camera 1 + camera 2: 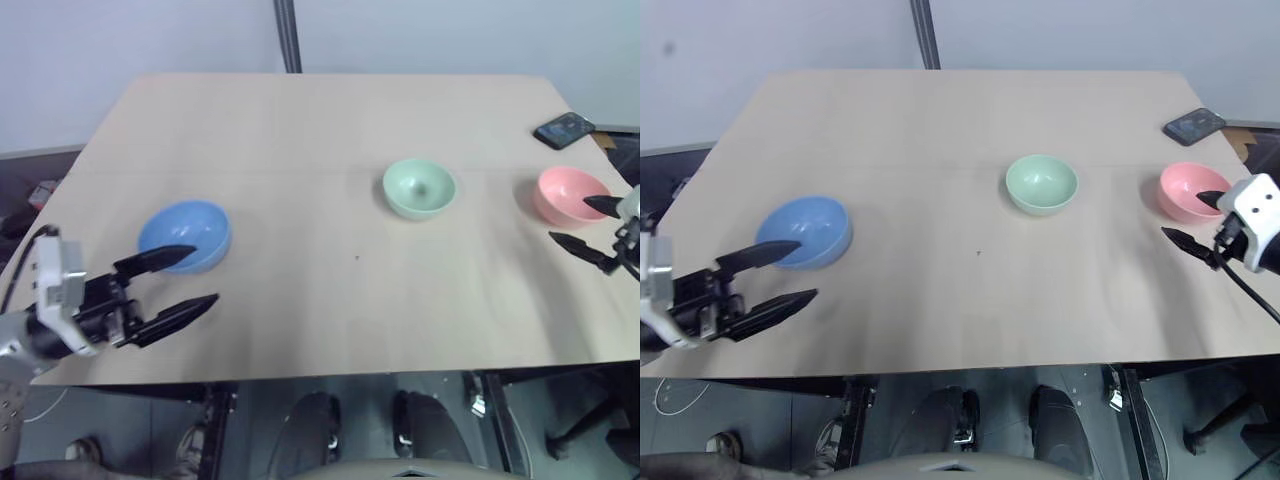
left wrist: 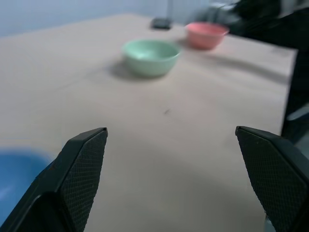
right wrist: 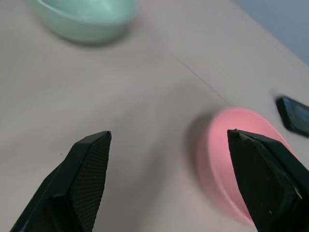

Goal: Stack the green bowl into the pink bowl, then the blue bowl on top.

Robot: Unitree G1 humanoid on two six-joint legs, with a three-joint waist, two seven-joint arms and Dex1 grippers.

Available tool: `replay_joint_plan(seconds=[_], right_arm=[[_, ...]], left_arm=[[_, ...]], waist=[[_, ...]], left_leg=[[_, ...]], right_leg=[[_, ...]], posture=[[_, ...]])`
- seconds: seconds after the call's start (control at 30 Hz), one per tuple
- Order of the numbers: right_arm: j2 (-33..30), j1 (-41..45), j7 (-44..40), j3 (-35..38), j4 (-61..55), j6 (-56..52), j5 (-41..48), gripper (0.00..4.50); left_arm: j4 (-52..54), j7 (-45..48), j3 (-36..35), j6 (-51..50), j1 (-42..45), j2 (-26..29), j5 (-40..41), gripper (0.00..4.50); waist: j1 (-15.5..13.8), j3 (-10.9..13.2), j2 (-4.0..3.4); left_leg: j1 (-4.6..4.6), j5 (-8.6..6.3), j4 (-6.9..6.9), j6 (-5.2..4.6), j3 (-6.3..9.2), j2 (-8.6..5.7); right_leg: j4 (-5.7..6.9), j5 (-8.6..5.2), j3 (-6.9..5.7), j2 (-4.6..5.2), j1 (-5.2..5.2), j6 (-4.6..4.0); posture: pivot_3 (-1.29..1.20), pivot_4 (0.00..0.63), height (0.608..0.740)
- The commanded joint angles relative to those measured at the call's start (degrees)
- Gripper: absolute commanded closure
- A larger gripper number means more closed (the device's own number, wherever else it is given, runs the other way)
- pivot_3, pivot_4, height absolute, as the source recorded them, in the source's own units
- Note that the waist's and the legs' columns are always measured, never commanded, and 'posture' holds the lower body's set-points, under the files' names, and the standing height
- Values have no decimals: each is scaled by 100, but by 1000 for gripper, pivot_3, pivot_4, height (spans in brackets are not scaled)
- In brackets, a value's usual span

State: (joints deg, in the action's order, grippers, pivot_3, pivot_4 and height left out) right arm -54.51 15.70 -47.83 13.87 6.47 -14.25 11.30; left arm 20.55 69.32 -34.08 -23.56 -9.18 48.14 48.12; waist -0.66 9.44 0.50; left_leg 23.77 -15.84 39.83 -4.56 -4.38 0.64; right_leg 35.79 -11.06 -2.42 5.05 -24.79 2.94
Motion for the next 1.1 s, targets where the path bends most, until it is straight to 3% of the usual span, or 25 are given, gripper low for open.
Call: replay_joint_plan(seconds=[0.03, 0.23, 0.37, 0.57, 0.73, 0.83, 0.9, 1.0, 1.1], right_arm=[[154, 862, 365, -565, 1008, 262, -635, 479], [375, 1945, 422, -1313, 2533, 694, -1313, 479], [507, 2458, 459, -1570, 3415, 927, -1597, 1596], [593, 2852, 419, -1673, 3958, 1237, -1741, 4422], [603, 2923, 358, -1699, 3930, 1393, -1777, 4422], [677, 2514, -369, -1555, 2819, 1476, -1218, 4422], [783, 1822, -991, -1484, 972, 751, -324, 4422], [982, 941, -1090, -1973, -1708, -589, 382, 4422], [1329, 829, -895, -2664, -2856, -1390, 372, 4422]], left_arm=[[372, -88, 344, -128, 363, 81, 228, 0], [600, -294, 706, -107, 695, -34, 191, 0], [788, -412, 756, -87, 561, -112, 184, 0], [868, -507, 713, -115, 492, -132, 273, 0], [830, -445, 723, -114, 484, -148, 334, 0], [706, -397, 697, -72, 517, -222, 413, 0], [578, -215, 604, -81, 384, -210, 464, 0], [291, -98, 481, 56, 218, -271, 341, 0], [153, -15, 511, 168, 198, -272, 242, 0]], waist=[[8, 2, 0], [26, 7, -4], [61, 7, -4], [139, 8, -4], [152, 8, -5], [148, 9, -7], [153, 9, -8], [143, 10, -11], [134, 9, -9]], left_leg=[[1, 0, 0, -1, -1, -1], [3, 2, 0, -3, -10, -4], [4, 2, 0, -3, -12, -4], [-2, 3, 0, -1, -11, -4], [-3, 4, 0, 0, -13, -3], [-3, 4, 0, 0, -14, -2], [-2, 5, 0, 3, -12, 2], [-4, 7, -5, 10, -4, 21], [-4, 9, -5, 14, -1, 23]], right_leg=[[0, 0, 2, -2, 0, 0], [-3, 1, 8, -11, -2, 1], [-4, 1, 9, -14, -1, 3], [2, 1, 10, -14, 2, 4], [3, 2, 12, -15, 1, 6], [3, 3, 13, -15, 1, 7], [4, 13, 12, -17, 0, 26], [8, 14, 2, -26, 0, 26], [8, 8, -3, -26, 1, 16]], posture=[[0, 150, 740], [0, 150, 740], [0, 150, 740], [0, 150, 740], [0, 150, 740], [0, 150, 740], [0, 150, 740], [0, 150, 740], [0, 150, 740]])
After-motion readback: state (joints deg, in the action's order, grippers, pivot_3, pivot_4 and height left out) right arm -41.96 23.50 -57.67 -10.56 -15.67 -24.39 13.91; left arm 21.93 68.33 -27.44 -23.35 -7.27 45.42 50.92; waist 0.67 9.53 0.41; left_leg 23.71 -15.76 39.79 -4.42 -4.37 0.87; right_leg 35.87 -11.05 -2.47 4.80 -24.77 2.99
